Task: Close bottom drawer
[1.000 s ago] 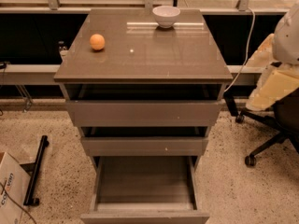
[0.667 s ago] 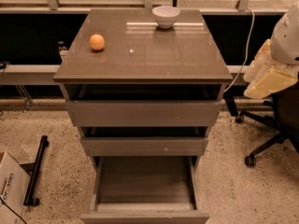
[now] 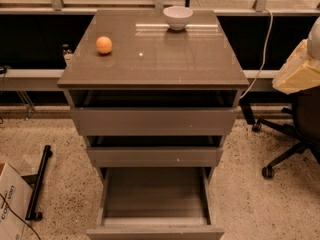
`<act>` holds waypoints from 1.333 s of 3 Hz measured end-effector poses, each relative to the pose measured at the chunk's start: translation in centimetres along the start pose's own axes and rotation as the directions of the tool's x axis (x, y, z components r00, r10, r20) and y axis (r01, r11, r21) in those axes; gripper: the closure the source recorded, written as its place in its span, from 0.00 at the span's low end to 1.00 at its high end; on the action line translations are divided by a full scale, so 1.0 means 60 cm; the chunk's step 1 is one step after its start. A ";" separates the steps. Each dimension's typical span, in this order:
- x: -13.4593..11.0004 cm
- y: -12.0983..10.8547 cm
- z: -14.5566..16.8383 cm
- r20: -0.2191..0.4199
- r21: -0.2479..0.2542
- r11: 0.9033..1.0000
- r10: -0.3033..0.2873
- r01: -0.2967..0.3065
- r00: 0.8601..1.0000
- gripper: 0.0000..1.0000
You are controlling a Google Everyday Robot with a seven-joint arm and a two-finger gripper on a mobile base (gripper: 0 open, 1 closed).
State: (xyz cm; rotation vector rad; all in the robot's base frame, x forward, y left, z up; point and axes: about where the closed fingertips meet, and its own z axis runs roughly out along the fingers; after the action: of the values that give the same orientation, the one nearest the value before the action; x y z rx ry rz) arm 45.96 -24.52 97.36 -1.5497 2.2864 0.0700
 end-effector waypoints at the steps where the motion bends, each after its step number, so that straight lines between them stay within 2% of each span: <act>1: -0.002 -0.001 -0.001 0.005 0.002 1.000 0.000 0.000 1.000 1.00; 2: -0.005 -0.003 0.000 0.008 0.006 1.000 -0.002 0.002 1.000 0.86; 3: -0.008 -0.006 0.002 0.012 0.012 1.000 -0.004 0.004 1.000 0.54; 4: -0.010 -0.007 0.003 0.014 0.015 1.000 -0.006 0.005 1.000 0.31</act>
Offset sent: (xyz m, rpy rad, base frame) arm 0.0009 0.0006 0.0010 0.0039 -0.0035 0.0002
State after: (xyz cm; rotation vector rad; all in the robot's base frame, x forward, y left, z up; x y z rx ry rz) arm 46.59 -24.08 97.45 -1.5430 2.2665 0.0623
